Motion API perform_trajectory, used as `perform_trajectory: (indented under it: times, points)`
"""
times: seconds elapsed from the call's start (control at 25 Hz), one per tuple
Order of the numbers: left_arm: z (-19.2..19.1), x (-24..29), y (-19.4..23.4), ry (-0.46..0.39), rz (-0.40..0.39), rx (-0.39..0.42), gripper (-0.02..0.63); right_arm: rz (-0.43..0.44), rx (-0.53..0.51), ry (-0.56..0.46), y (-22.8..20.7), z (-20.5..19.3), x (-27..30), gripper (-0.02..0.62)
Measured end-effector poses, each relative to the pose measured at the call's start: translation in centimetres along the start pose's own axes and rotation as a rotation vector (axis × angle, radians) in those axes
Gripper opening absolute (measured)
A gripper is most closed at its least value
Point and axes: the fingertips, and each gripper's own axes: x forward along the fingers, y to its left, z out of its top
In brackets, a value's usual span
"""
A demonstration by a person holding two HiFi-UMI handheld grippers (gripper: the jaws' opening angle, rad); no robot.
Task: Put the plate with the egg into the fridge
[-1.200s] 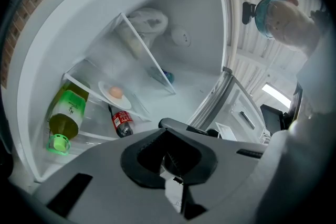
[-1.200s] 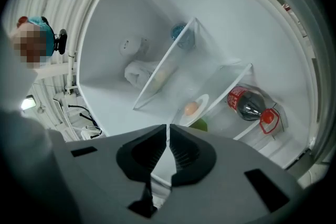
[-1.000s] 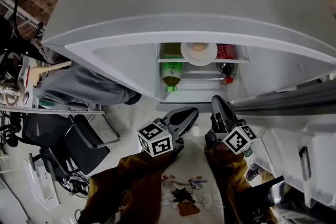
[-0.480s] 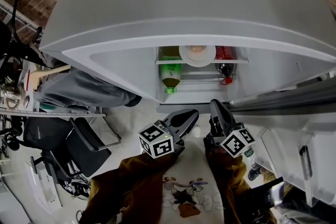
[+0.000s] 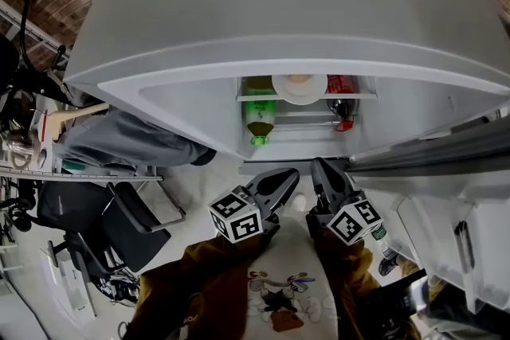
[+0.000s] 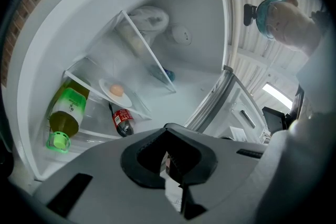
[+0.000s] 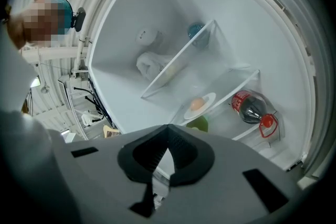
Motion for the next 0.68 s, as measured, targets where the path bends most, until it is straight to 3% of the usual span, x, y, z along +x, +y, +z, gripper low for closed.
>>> perform_trajectory:
  times: [0.28, 0.48, 0.68]
  points:
    - [-0.4, -0.2, -0.2, 0.01, -0.011, -0.004, 0.005, -0.016, 0.01, 0.001, -0.3, -0.5, -0.5, 0.006]
    - [1.1, -0.6, 0.3, -0.018, 0.01, 0.019, 0.006, 0.024, 0.006, 0.023, 0.1, -0.8, 1.5, 0.006]
    - [-0.9, 0.2, -0.9, -0.014, 0.015, -0.01, 0.006, 0.029, 0.007, 0.071, 0.5, -1.6, 0.1, 0.006]
